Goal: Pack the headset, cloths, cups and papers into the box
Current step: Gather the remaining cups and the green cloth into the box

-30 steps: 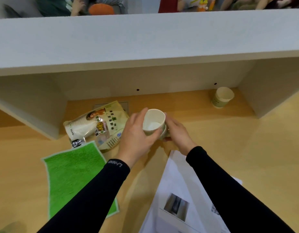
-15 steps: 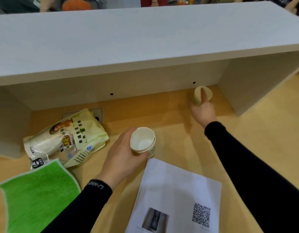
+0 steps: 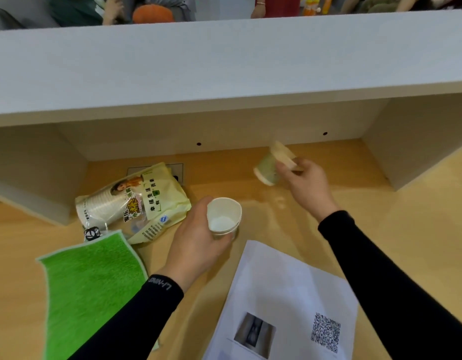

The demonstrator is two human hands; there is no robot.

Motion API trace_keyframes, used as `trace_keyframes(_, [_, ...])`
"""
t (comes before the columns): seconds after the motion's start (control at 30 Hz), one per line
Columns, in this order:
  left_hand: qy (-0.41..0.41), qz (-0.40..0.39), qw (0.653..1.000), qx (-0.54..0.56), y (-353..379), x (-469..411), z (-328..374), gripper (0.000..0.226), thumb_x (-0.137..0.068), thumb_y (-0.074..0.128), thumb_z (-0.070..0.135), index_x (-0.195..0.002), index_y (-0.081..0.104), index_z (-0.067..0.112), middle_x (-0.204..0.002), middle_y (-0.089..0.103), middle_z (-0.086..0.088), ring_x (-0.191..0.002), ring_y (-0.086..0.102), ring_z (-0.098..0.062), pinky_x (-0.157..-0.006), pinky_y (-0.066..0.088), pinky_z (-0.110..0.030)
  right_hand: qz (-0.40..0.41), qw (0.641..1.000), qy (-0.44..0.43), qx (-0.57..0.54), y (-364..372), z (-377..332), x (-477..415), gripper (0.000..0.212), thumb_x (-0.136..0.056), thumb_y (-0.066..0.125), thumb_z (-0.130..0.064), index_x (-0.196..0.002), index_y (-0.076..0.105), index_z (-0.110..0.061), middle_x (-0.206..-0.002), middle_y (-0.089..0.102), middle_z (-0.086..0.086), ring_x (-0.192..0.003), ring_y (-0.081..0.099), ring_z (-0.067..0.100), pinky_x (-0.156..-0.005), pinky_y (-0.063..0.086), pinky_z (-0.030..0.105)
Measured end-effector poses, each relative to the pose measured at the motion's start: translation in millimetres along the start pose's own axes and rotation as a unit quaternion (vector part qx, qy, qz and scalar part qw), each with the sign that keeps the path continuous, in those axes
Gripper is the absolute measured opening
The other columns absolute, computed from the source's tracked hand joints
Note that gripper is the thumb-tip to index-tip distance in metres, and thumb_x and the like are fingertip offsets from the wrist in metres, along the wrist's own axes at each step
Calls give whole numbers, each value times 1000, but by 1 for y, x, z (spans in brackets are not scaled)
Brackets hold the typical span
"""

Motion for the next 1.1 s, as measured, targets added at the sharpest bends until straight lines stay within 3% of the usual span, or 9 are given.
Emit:
trace_keyframes(0.13, [6, 40, 999, -3, -10, 9, -4, 74, -72, 75, 36, -134, 39, 21, -130, 54, -1, -116, 53, -22, -79, 38, -25, -55, 991, -103, -60, 38, -51, 57, 16, -80, 67, -37, -72, 56, -31, -94, 63, 3, -80, 59, 13, -69, 47, 28])
trace_keyframes(0.3, [-2, 93, 993, 67, -48, 33, -15, 64, -65, 77, 38, -119, 46, 25, -111, 63, 3, -98, 61, -21, -77, 51, -37, -99, 973, -198, 62, 69, -86, 105, 33, -77, 69, -39, -61, 42, -29, -90, 51, -5, -80, 51, 12, -68, 40, 23])
trace_keyframes(0.47, [29, 148, 985, 83, -93, 75, -42, 66, -67, 77, 32, -123, 44, 22, -113, 60, 6, -97, 58, -16, -76, 45, -28, -121, 950, -234, 169, 106, -116, 145, 35, -74, 68, -40, -61, 39, -26, -95, 47, -1, -83, 49, 16, -68, 35, 25])
trace_keyframes(0.6, [69, 187, 975, 100, -135, 118, -72, 80, -67, 77, 32, -136, 38, 24, -131, 56, 3, -115, 57, -18, -85, 44, -24, -176, 942, -247, 140, 151, -145, 202, 30, -77, 65, -42, -84, 43, -22, -94, 44, -8, -83, 48, 5, -69, 38, 17])
trace_keyframes(0.7, [93, 223, 967, 78, -175, 161, -98, 92, -71, 76, 36, -146, 24, 27, -137, 51, 0, -119, 54, -20, -84, 38, -21, -189, 954, -231, 29, 189, -165, 256, 54, -80, 44, -64, -123, 33, -32, -126, 49, -4, -112, 53, 11, -95, 43, 25])
trace_keyframes(0.77, [114, 249, 960, 52, -205, 192, -120, 95, -72, 75, 36, -147, 16, 31, -125, 55, -3, -108, 58, -20, -77, 37, -20, -198, 956, -213, -40, 215, -183, 290, 59, -92, 33, -54, -143, 19, -28, -137, 38, -8, -128, 40, 9, -107, 33, 28])
trace_keyframes(0.87, [120, 282, 951, 27, -250, 236, -159, 91, -72, 75, 34, -144, 20, 35, -111, 57, -3, -90, 54, -12, -70, 36, -19, -231, 950, -200, -60, 260, -208, 333, 46, -99, 34, -35, -142, 35, -19, -138, 47, -2, -126, 46, 12, -107, 37, 31])
trace_keyframes(0.97, [108, 312, 944, 9, -290, 276, -198, 77, -71, 76, 35, -138, 40, 28, -115, 59, -1, -95, 59, -15, -73, 45, -23, -275, 941, -174, -93, 303, -229, 370, 47, -94, 48, -29, -140, 42, -23, -140, 51, 3, -124, 52, 17, -107, 41, 43])
trace_keyframes(1.1, [96, 342, 934, 20, -335, 316, -235, 65, -71, 76, 36, -129, 48, 27, -116, 56, 11, -101, 53, -4, -82, 44, -14, -362, 912, -120, -150, 354, -254, 410, 38, -94, 48, -31, -132, 48, -34, -125, 62, -3, -105, 62, 15, -82, 55, 36])
Point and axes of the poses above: each hand's wrist, its own x-axis away from the middle knuckle, its own y-axis out of the palm, z = x × y, the point moved 2 cm from there along -x, towards the middle knuckle
